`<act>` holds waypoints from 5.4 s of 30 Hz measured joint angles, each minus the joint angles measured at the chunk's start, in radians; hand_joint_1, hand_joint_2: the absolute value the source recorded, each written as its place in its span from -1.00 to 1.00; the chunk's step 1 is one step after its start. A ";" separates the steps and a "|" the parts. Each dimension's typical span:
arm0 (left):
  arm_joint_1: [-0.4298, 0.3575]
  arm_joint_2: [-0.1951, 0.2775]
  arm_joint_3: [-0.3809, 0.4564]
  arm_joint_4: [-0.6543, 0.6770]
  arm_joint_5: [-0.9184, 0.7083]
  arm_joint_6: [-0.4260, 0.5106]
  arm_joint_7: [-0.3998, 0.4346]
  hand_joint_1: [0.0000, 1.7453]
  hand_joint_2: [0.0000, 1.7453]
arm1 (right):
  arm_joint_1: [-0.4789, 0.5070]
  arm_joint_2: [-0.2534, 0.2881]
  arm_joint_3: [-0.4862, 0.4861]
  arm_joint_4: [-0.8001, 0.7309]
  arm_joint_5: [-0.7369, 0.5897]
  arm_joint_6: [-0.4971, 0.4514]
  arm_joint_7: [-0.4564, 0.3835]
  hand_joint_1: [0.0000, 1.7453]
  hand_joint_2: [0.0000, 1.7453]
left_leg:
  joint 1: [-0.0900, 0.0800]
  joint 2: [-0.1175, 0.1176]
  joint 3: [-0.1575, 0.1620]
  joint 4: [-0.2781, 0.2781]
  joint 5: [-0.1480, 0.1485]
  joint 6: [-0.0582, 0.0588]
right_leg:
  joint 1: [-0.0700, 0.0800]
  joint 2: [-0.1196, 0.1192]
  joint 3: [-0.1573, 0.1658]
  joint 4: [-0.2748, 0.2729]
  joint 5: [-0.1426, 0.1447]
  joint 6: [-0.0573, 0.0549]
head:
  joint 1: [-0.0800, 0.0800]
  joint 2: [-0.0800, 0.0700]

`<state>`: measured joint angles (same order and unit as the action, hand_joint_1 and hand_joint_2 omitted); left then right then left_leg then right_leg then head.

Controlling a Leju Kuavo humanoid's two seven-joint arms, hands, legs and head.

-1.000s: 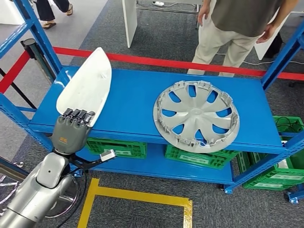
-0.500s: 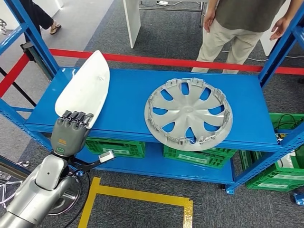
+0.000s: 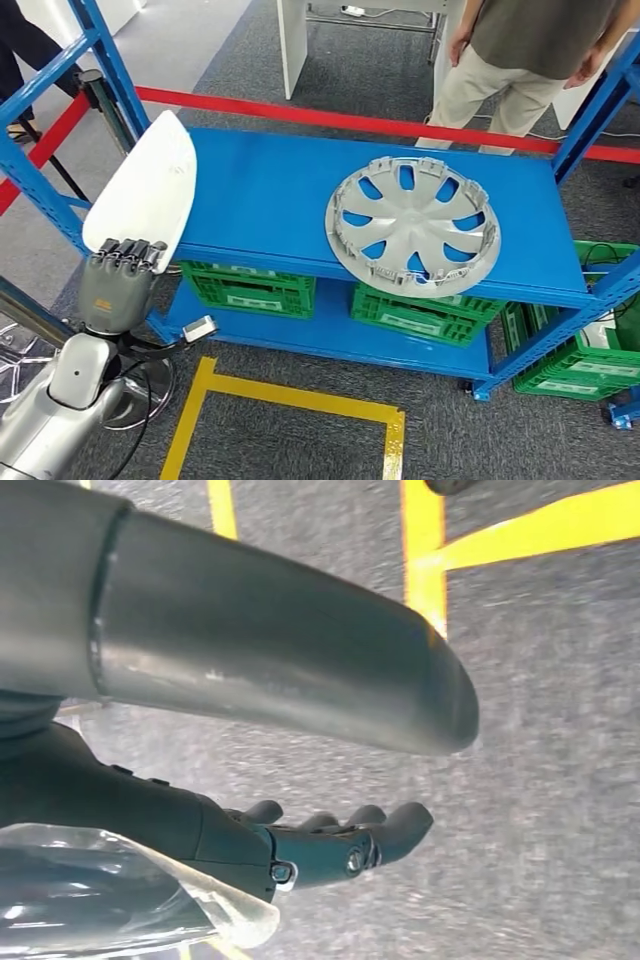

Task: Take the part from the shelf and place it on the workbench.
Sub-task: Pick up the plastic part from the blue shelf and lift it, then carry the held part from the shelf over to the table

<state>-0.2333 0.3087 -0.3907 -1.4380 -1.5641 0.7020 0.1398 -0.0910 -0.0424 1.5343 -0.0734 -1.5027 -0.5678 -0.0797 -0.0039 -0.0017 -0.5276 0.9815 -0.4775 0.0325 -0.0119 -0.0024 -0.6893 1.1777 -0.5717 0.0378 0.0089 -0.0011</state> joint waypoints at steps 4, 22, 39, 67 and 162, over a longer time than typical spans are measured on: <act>0.006 0.008 -0.005 0.000 0.000 0.000 0.016 1.00 1.00 | -0.001 0.000 0.007 0.000 0.021 -0.005 0.016 -1.00 -1.00 | 0.001 0.000 -0.057 0.009 0.037 -0.004 | -0.001 0.000 0.020 0.105 -0.005 0.007 | 0.002 0.000; 0.017 0.042 -0.019 -0.011 0.000 0.000 0.037 1.00 1.00 | -0.012 0.002 0.023 -0.001 0.048 0.017 0.005 -1.00 -1.00 | 0.004 -0.001 -0.008 0.133 -0.037 -0.037 | 0.010 -0.009 0.082 -0.162 0.118 -0.045 | -0.005 0.000; 0.072 0.084 -0.010 -0.062 0.000 0.001 0.057 1.00 1.00 | -0.014 0.005 0.023 -0.003 0.076 0.031 -0.024 -1.00 -1.00 | -0.006 0.005 -0.106 0.031 0.069 -0.017 | 0.003 0.004 0.214 -0.160 0.024 -0.001 | 0.001 0.000; 0.271 0.068 0.207 -0.221 0.000 0.000 -0.149 1.00 1.00 | -0.022 0.028 0.023 -0.021 0.090 0.089 -0.139 -1.00 -1.00 | -0.008 0.006 -0.089 0.020 0.050 -0.005 | 0.010 0.002 0.127 -0.007 0.032 -0.019 | -0.005 0.000; 0.269 0.032 0.162 -0.261 0.005 0.000 -0.195 1.00 1.00 | -0.026 0.042 0.026 -0.029 0.112 0.082 -0.132 -1.00 -1.00 | 0.003 0.007 -0.072 0.025 0.051 -0.025 | 0.001 0.005 0.201 -0.181 0.037 0.003 | 0.009 0.000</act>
<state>0.0361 0.3409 -0.2285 -1.6985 -1.5595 0.7023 -0.0551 -0.1169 -0.0008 1.5599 -0.1022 -1.3903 -0.4861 -0.2117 -0.0010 0.0050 -0.5992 1.0068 -0.4263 0.0071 -0.0111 0.0028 -0.4882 0.9967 -0.5345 0.0411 0.0180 -0.0011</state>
